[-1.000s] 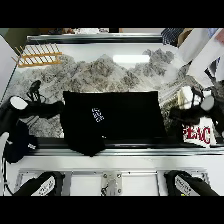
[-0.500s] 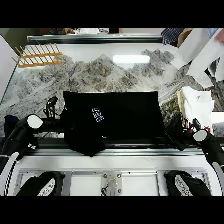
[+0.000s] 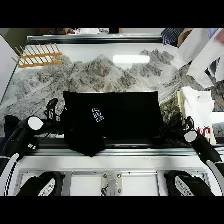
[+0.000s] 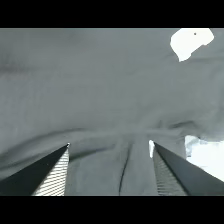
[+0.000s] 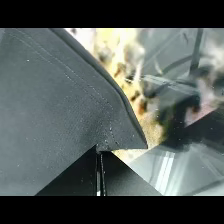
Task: Fold the clothes and pants, and hang the long-sleeved shirts on hangers.
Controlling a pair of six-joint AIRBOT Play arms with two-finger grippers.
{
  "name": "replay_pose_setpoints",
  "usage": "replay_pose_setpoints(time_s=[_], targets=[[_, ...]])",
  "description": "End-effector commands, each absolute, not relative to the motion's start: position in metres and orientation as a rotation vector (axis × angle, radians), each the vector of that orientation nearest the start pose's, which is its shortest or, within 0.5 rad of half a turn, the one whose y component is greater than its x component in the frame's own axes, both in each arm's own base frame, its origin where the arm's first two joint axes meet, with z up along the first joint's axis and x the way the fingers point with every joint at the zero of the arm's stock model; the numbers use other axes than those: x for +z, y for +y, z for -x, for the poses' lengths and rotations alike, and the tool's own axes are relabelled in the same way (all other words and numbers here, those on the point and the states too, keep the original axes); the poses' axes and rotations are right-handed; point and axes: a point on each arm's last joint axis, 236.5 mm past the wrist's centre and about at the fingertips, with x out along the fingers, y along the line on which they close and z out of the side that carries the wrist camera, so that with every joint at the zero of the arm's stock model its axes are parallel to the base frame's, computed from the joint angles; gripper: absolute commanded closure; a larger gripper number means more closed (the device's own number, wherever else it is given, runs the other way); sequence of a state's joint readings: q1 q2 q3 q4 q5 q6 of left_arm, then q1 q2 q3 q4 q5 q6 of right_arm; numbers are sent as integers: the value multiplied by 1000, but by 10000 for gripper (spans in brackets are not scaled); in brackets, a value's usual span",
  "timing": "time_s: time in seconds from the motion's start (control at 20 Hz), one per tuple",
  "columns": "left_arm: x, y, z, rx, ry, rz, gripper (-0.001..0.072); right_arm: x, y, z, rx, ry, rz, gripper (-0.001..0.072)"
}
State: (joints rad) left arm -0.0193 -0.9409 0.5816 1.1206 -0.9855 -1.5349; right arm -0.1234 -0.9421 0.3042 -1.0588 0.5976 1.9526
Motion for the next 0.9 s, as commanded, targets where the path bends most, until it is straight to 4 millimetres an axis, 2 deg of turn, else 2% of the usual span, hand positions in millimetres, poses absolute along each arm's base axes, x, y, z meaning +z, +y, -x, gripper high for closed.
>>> replay_pose_setpoints(time_s=[0.0,0.15,0.3,0.4,0.5,0.65,0.85], targets=[[-66,-56,-236,-31,1455,434,180,-119,36,-266,-317,1152,-925,702],[-82,-20,-210,119,1494,485,180,-119,36,-266,-314,1152,-922,702],[-99,-9,-190,215,1477,627,181,-119,36,-266,-314,1152,-922,702],[-110,-19,-181,219,1466,703,181,-119,36,-266,-314,1152,-922,702],[-118,-39,-178,181,1454,744,181,-119,36,-266,-314,1152,-922,702],[-124,-63,-183,125,1425,752,181,-119,36,-266,-314,1153,-924,701],[-136,-83,-178,95,1511,715,181,-118,37,-267,-314,1149,-939,701]])
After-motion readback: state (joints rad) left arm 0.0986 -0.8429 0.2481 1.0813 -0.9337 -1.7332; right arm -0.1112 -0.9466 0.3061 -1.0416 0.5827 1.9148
